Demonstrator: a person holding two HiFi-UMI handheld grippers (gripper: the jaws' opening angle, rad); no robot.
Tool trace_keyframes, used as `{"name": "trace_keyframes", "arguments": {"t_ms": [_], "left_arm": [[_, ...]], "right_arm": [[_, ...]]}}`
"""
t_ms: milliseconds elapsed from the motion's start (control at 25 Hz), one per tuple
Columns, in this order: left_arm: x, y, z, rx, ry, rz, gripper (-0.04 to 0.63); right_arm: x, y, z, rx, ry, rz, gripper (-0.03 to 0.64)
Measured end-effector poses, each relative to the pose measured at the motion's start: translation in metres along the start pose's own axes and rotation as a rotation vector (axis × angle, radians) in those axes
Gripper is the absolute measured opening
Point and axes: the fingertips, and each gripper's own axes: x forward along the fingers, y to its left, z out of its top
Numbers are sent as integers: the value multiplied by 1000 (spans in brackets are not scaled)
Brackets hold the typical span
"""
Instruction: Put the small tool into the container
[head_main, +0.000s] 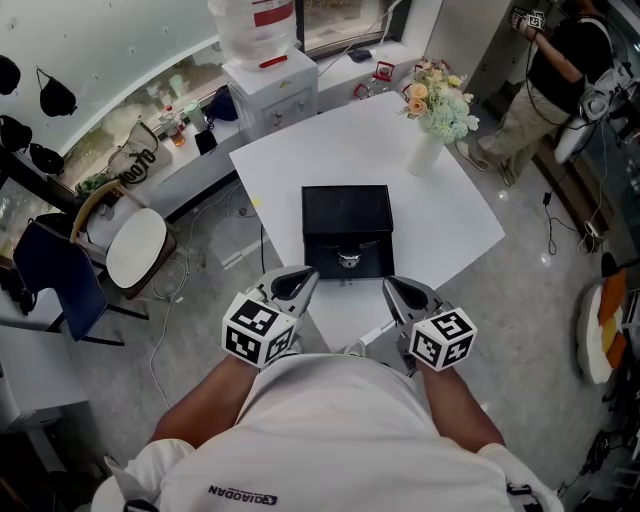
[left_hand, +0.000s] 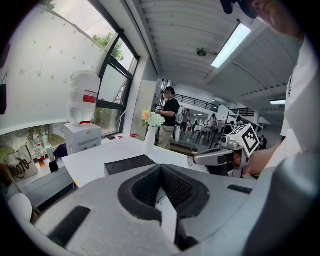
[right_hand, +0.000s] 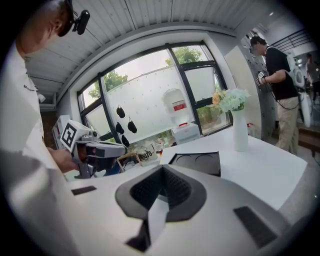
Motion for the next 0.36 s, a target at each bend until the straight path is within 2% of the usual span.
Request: {"name": "trace_keyframes", "arguments": {"t_ms": [360], "left_arm": [[1, 2, -2, -5, 5, 6, 9]], "right_arm": [[3, 0, -2, -8, 9, 5, 5]]}}
